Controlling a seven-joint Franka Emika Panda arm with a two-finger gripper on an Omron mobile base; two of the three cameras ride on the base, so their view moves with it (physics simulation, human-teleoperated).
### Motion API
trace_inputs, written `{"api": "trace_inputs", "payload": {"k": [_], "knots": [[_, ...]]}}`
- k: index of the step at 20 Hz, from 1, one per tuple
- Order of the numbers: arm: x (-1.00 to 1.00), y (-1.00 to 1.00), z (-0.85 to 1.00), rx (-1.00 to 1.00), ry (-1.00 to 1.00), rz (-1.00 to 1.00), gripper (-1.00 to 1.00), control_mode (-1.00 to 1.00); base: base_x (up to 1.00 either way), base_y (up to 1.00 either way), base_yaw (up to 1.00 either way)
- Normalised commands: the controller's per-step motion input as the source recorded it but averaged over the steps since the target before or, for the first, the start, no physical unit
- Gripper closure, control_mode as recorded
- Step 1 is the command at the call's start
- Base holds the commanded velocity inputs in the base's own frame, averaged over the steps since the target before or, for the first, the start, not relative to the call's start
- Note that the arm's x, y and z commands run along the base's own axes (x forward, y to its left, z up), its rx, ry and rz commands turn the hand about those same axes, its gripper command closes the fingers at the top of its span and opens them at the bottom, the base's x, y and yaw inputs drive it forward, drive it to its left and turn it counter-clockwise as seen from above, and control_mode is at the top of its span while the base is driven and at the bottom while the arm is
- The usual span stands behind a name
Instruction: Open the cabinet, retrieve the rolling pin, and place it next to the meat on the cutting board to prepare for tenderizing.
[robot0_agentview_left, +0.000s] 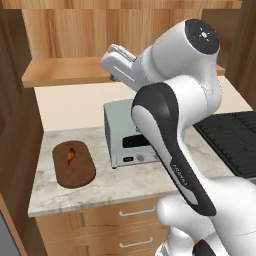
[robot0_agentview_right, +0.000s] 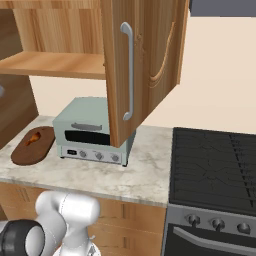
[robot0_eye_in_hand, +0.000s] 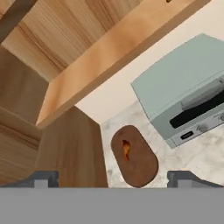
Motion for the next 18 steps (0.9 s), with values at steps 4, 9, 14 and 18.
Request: {"api": "trace_inputs", "payload": {"k": [4,9,14,18], "knots": [[-0.15,-0.62,0.05,-0.29,0.0,0.0,-1.0,-1.0,0.0,0.0,0.0],[-0.19,-0.59,0.04,-0.28,0.0,-0.03,-1.0,-1.0,0.0,0.0,0.0],[-0.23,-0.5,0.02,-0.24,-0.02,-0.12,-1.0,-1.0,0.0,0.0,0.0],[-0.23,-0.42,0.0,-0.11,-0.06,-0.1,-1.0,-1.0,0.0,0.0,0.0]]}}
